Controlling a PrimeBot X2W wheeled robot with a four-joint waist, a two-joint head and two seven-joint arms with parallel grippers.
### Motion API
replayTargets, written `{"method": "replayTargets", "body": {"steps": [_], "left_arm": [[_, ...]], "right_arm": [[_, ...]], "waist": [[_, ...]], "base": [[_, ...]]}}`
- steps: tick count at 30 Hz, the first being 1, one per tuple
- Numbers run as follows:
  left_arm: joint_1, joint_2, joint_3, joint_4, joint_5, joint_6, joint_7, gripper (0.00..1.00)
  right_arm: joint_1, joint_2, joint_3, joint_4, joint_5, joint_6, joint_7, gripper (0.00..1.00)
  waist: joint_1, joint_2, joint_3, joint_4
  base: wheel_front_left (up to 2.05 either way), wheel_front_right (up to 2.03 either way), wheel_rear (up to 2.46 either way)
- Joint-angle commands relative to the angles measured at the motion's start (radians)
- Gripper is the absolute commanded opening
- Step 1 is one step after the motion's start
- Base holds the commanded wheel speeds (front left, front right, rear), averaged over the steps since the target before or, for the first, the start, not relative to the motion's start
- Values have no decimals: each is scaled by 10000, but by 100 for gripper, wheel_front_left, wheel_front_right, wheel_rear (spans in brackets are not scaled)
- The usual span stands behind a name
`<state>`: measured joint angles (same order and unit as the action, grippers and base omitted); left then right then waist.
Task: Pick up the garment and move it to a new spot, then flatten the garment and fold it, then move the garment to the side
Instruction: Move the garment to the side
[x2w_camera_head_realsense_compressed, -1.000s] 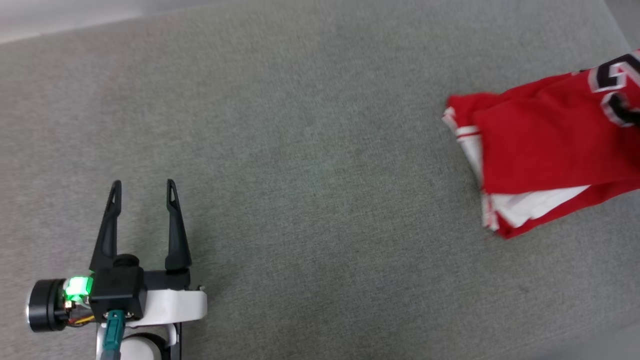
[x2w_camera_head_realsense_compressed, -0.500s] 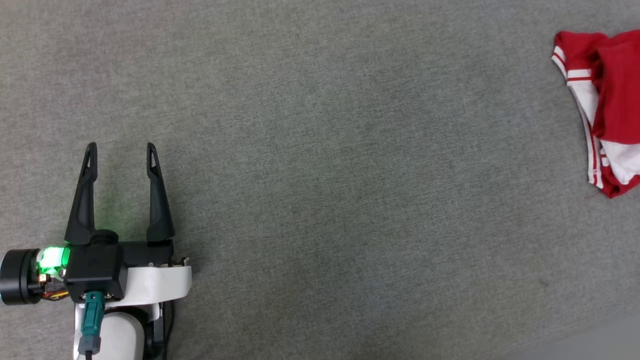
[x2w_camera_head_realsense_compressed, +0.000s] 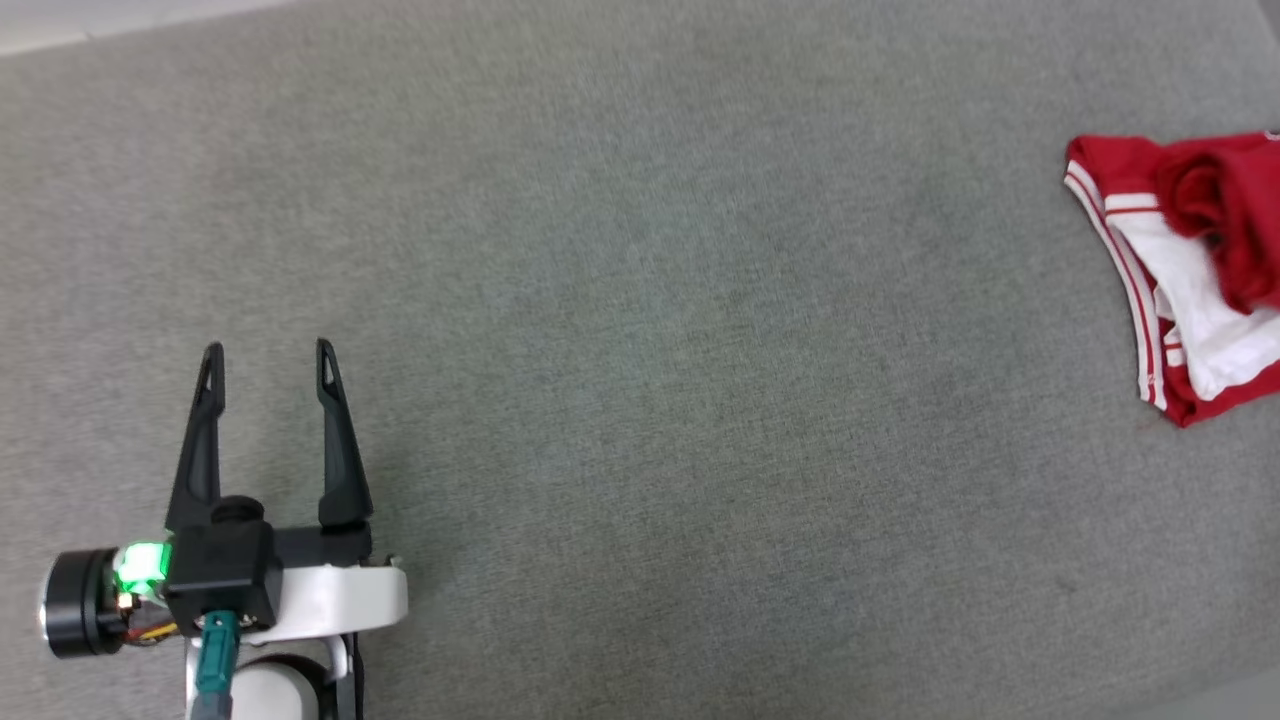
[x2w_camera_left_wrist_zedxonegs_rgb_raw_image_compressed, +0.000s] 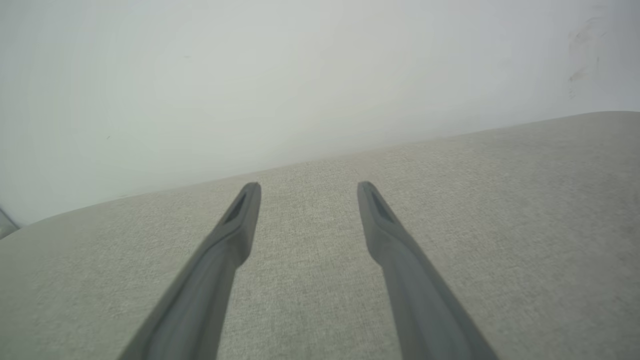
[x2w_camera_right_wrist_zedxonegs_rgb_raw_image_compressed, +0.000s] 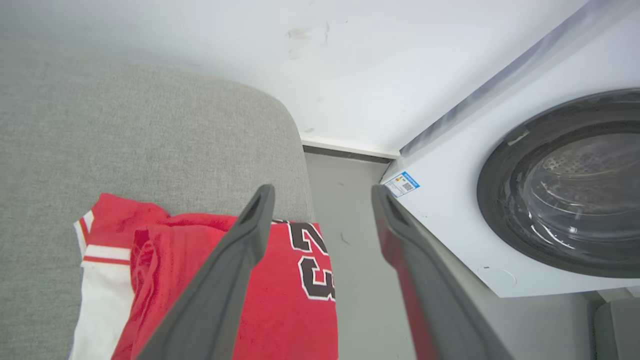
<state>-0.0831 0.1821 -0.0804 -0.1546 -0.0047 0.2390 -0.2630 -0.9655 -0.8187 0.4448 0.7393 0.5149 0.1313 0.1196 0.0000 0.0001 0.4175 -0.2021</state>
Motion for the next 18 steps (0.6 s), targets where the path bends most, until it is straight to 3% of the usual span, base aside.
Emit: {"method": "replayTargets", "body": {"steps": [1,4,9,12,18], "left_arm": [[188,-53,-16,21,-37,57,-22,100],[462,-176,-61,97,-79,53,-22,100],[899,-304,-126,170,-140,-15,-22,100],[1088,-386,-218,246,-120,-105,-22,100],[1372,-518,-312,397,-96,-174,-22,100]], "right_arm": [[143,176,-142,-100,-201,-11,-388,100],[367,500,-686,-385,-801,-13,-1634,100],[1078,1760,-1910,-1014,-1755,-11,-3384,100],[1764,2688,-2595,-1546,-2254,-11,-3706,100],[3435,4208,-2917,-3206,-3040,-11,-3831,100]], "waist": [[0,-1,-516,223],[0,-1,-977,441],[0,-1,-1605,752],[0,-1,-1962,954],[0,-1,-2577,1400]], "base": [[0,0,0],[0,0,0],[0,0,0],[0,0,0],[0,0,0]]}}
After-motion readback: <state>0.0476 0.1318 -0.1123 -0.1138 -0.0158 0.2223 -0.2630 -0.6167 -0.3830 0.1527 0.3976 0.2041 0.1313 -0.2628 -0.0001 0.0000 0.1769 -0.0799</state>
